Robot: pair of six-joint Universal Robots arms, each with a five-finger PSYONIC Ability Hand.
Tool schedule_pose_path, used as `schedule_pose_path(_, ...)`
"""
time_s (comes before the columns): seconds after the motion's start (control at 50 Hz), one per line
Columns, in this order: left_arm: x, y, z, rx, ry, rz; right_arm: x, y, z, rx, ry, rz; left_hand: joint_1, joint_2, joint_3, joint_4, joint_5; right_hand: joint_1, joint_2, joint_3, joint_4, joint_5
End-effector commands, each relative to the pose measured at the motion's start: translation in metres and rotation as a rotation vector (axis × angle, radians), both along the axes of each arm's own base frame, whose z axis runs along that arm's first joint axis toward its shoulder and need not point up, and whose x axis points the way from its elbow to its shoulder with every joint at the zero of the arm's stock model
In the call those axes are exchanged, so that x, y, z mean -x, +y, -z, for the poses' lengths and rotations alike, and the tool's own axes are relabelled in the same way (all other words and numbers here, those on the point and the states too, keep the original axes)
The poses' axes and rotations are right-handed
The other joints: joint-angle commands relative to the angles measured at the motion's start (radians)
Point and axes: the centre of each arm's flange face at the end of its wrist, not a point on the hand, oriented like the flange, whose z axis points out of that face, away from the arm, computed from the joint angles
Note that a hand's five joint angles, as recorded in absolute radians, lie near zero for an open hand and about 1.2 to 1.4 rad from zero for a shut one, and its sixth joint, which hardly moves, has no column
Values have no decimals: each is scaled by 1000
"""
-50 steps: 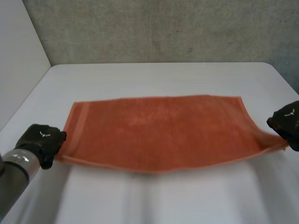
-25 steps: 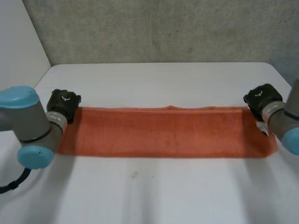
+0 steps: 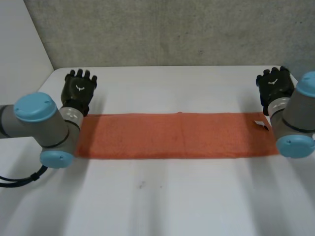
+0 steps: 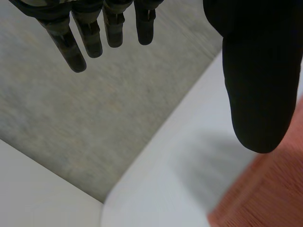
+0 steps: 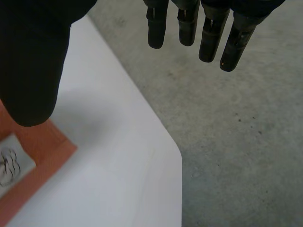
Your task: Fold the laundry
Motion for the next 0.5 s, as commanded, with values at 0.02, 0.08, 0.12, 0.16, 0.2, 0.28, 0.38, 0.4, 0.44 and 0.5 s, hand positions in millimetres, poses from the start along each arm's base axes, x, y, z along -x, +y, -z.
schedule_pose_path(0.02, -3, 34, -38, 38, 21, 15, 7, 48, -32, -59, -174, -35, -16, 1, 0, -3, -35, -41, -48, -44, -64, -76)
schedule_pose_path(0.08, -3, 57, -42, 19, 31, 35, 6, 69, -23, -151, -178, -95, -16, 1, 0, -3, -35, -41, -48, -44, -64, -76)
schedule_pose_path(0.12, -3, 68, -41, 0, 46, 45, 7, 76, -21, -188, -181, -119, -16, 1, 0, -3, -35, -41, -48, -44, -64, -76)
schedule_pose_path(0.16, -3, 79, -38, -29, 69, 56, 14, 81, -19, -232, -187, -124, -16, 1, 0, -3, -35, -41, -48, -44, -64, -76)
schedule_pose_path(0.2, -3, 87, -35, -55, 94, 64, 34, 87, -11, -321, -193, -101, -16, 1, 0, -3, -35, 45, 39, 42, 23, 10)
schedule_pose_path(0.28, -5, 107, -28, -135, 214, 78, 47, 89, -3, -382, -207, -90, -16, 1, 0, -3, -35, 279, 272, 276, 256, 244)
schedule_pose_path(0.38, -8, 114, -22, -191, 302, 74, 60, 85, 4, -397, -226, -85, -16, 1, 0, -3, -35, 456, 450, 453, 434, 422)
schedule_pose_path(0.4, -8, 114, -21, -197, 317, 74, 63, 82, 7, -393, -230, -88, -16, 1, 0, -3, -35, 459, 453, 456, 437, 425)
schedule_pose_path(0.44, -8, 114, -21, -200, 322, 72, 65, 78, 13, -396, -238, -92, -16, 1, 0, -3, -35, 488, 482, 485, 466, 454)
schedule_pose_path(0.5, -8, 114, -20, -204, 324, 72, 68, 74, 21, -399, -243, -103, -16, 1, 0, -3, -35, 500, 494, 497, 478, 466)
